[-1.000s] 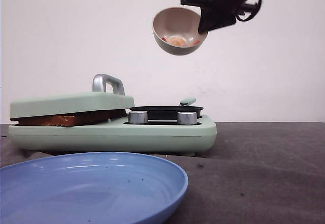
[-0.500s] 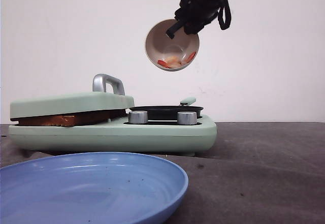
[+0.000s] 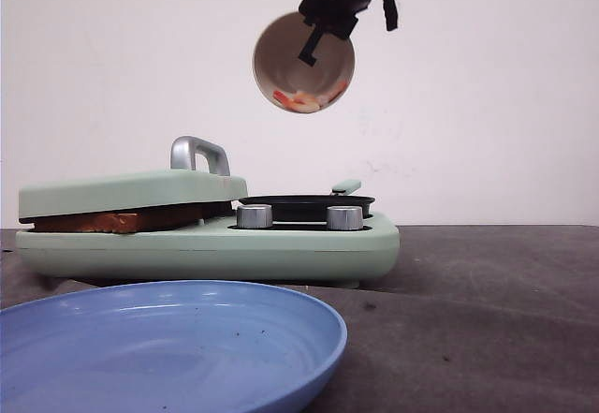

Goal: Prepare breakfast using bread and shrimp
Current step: 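Tip the bowl over the black frying pan to pour the shrimp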

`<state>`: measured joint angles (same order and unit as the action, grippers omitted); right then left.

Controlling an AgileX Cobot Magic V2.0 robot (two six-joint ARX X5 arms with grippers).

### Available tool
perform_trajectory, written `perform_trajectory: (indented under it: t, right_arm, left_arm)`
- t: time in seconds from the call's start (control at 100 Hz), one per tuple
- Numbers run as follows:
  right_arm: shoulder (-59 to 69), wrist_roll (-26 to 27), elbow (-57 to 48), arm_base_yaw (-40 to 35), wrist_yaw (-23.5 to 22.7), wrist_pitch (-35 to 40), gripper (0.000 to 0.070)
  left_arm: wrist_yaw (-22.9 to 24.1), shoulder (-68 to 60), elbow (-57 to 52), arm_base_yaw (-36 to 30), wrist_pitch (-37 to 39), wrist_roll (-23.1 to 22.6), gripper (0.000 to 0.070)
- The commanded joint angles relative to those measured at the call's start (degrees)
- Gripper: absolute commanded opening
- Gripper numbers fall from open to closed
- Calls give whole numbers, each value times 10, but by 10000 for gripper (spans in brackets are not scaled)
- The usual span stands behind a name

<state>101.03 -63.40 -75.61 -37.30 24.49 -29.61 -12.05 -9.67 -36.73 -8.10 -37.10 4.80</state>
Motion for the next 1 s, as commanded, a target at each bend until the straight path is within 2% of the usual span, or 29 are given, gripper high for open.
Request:
perform_trajectory:
  t: [0.0,0.29,0.47,0.71,0.99]
  right_arm:
    - [21,-61,-12,-6,6,-14,0]
    - [37,-91,-12,-6,6,-48,0]
    - [38,-89,-12,-4,4,-88,0]
    - [38,-53,-12,-2,11,-146,0]
    - [38,17,-12,0,26,-133,0]
  left_arm:
    - [2,0,-3,-1,7,-12,272]
    - [2,0,-3,-1,7,-18,271]
    - [2,0,-3,-1,7,-23,271]
    - [2,0,-3,-1,7,-24,271]
    - [2,0,-3,-1,7,-24,271]
